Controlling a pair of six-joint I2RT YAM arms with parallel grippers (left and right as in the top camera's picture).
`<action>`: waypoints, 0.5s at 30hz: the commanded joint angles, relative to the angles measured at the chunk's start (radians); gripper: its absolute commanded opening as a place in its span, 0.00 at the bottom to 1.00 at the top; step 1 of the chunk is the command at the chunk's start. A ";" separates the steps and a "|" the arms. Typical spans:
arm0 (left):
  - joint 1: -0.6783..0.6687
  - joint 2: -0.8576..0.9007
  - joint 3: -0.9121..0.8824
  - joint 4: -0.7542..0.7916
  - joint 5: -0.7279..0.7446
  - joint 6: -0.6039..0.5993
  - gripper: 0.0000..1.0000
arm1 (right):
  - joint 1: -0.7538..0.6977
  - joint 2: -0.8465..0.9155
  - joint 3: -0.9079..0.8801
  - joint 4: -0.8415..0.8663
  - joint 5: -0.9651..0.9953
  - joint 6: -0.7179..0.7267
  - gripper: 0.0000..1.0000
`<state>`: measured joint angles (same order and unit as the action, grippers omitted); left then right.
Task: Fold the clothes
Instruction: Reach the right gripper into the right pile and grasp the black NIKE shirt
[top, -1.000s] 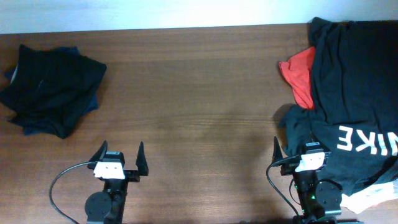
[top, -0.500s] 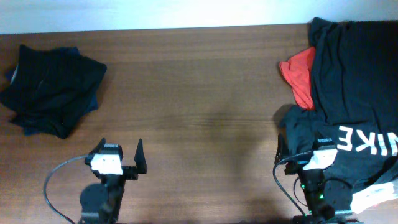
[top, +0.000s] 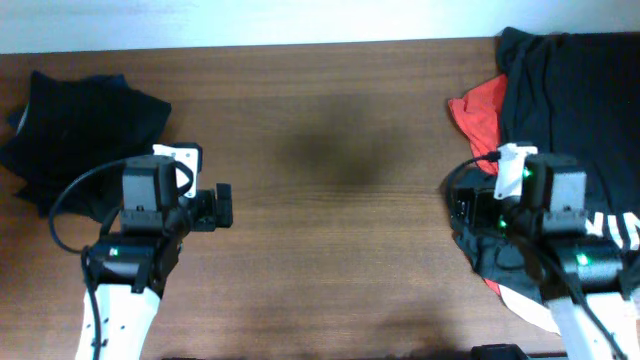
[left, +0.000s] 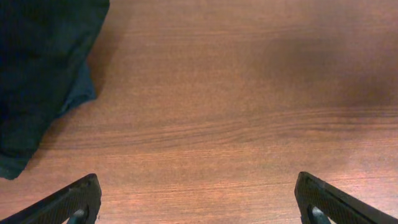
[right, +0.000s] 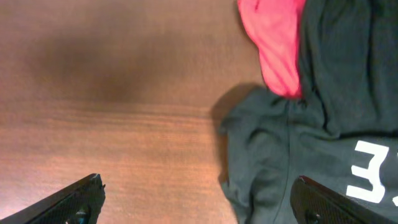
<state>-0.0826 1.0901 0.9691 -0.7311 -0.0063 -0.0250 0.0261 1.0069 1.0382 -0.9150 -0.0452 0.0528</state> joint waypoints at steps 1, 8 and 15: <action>0.005 0.031 0.021 -0.010 0.011 0.011 0.99 | 0.000 0.123 0.014 -0.015 0.136 0.009 0.99; 0.005 0.051 0.021 -0.011 0.011 0.011 0.99 | -0.021 0.504 0.014 0.008 0.190 0.145 0.99; 0.005 0.051 0.021 -0.007 0.011 0.011 0.99 | -0.028 0.682 0.014 0.111 0.237 0.148 0.52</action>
<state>-0.0826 1.1381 0.9695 -0.7418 -0.0063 -0.0250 0.0025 1.6787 1.0435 -0.8253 0.1478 0.1886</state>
